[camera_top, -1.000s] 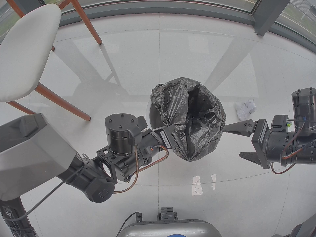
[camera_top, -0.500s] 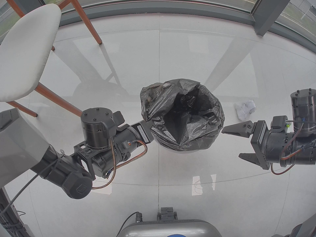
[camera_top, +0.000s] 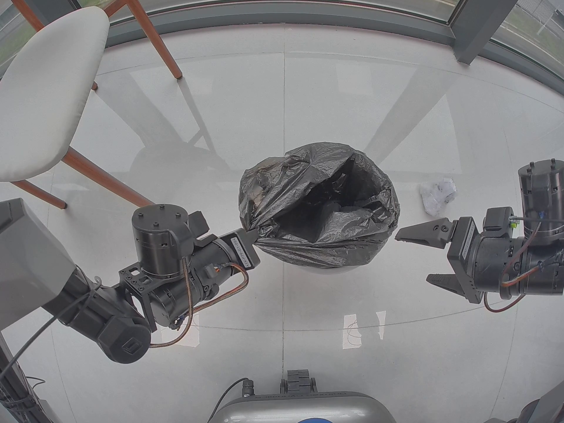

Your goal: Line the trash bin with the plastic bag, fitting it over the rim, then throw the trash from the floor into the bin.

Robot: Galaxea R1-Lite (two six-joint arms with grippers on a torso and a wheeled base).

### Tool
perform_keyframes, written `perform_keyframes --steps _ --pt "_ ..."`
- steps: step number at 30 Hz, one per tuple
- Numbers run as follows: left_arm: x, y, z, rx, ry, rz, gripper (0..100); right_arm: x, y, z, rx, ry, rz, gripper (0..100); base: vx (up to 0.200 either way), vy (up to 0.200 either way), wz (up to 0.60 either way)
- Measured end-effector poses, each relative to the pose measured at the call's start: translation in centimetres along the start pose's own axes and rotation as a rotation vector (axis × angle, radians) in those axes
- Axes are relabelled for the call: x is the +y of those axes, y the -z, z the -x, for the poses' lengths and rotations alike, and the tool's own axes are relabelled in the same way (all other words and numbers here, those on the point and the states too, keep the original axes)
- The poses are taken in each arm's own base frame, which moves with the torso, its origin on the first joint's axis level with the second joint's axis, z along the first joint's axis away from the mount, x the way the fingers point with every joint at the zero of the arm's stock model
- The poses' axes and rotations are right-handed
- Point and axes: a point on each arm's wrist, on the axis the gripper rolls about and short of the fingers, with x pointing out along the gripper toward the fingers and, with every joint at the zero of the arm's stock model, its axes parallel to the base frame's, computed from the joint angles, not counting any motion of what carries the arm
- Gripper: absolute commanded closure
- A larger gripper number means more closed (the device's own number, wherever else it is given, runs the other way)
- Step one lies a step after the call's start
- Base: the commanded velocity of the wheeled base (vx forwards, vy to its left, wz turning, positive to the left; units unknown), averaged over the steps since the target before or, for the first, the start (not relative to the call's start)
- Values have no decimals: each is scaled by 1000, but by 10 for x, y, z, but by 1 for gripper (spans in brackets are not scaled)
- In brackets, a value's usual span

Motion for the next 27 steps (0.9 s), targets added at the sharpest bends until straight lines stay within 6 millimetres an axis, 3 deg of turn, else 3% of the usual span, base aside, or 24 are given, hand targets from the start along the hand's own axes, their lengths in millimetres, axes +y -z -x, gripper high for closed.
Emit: perform_keyframes --steps 14,19,27 --pt "1 -9 14 6 -21 2 100 -1 1 0 2 3 0 0 0 0 0" --pt "-8 -13 22 -6 11 3 100 -1 1 -1 3 6 1 0 0 0 0" --pt "-14 -5 31 25 29 2 100 -3 2 -1 7 12 13 0 0 0 0"
